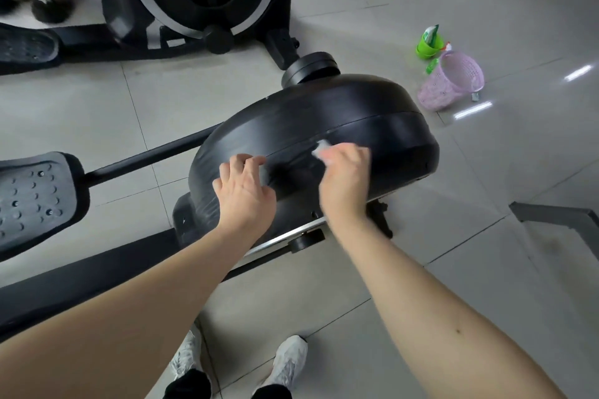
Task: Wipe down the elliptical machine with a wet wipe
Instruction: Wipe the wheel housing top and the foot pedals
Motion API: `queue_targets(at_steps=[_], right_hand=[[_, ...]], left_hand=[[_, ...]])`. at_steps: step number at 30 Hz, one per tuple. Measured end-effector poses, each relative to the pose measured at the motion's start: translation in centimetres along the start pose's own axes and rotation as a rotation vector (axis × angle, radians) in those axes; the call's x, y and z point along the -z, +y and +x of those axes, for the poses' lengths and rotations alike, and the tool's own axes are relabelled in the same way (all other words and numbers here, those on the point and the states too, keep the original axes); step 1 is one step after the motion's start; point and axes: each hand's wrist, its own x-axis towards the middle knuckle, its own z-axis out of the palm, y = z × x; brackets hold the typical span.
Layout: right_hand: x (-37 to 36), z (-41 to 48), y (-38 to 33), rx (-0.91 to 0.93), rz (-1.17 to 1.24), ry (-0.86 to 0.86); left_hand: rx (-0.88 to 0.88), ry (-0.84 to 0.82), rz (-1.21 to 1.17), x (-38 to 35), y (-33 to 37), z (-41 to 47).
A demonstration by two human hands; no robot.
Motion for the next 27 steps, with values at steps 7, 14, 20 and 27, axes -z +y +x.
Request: queue_targets(at_steps=[7, 14, 20, 27], right_hand=[[0.2, 3.8, 1.8, 0.210, -0.125, -0.145], [-2.6, 1.5, -2.0, 0.111, -0.176, -0.177], [-2.5, 2.8, -1.8, 0.246, -0.101, -0.349], [-1.1, 7.5, 0.1, -0.275, -0.092, -0.054]], left_hand=[[0.046, -0.015, -0.035, 1.2, -0.6, 1.3], [0.110, -0.032, -0.043, 1.8, -1.8, 2.5], [0.111, -0.020, -0.051, 2.0, -1.5, 3.3], [0.112, -0.023, -0.066, 2.3, -2.0, 3.7]])
